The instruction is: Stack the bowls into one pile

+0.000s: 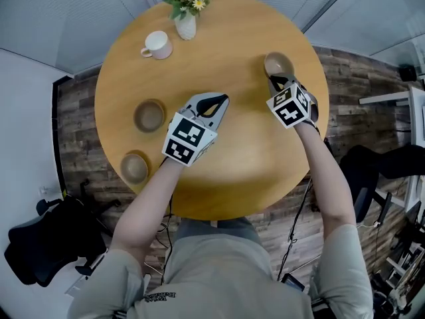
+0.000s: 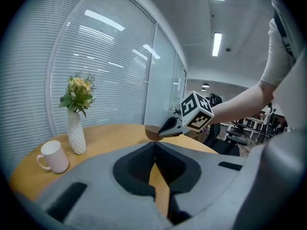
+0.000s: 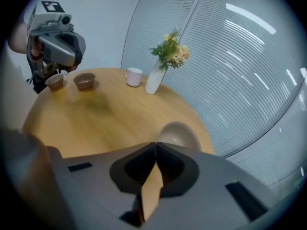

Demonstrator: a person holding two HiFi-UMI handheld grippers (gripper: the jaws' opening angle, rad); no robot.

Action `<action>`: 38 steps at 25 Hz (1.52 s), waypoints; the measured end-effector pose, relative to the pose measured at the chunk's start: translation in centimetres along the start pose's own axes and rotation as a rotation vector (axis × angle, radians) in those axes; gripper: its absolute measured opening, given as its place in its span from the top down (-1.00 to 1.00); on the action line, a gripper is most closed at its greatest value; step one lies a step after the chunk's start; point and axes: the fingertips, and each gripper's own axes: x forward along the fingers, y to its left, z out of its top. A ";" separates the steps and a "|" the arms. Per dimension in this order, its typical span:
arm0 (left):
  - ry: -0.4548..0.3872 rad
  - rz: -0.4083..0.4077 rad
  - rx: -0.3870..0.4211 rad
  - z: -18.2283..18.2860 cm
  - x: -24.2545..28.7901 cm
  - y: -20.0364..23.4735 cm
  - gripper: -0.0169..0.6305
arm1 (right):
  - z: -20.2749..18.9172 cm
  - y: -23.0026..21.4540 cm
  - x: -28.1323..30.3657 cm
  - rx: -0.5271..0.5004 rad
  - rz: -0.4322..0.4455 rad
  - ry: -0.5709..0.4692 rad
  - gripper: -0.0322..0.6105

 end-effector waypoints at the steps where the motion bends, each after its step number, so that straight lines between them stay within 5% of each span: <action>1: -0.006 0.005 0.001 0.5 -0.4 0.1 0.88 | 0.5 -0.4 -0.6 -0.011 -0.009 -0.008 0.80; 14: -0.094 0.087 0.127 8.1 -7.7 0.1 0.88 | 8.0 -1.8 -10.7 -0.058 -0.067 -0.143 0.80; 19: -0.109 0.103 0.148 9.5 -10.9 -0.9 0.88 | 9.6 -1.4 -13.6 0.012 -0.042 -0.197 0.80; 38: -0.127 0.214 0.140 8.1 -20.4 -0.7 0.88 | 16.9 6.6 -17.6 -0.108 0.042 -0.302 0.80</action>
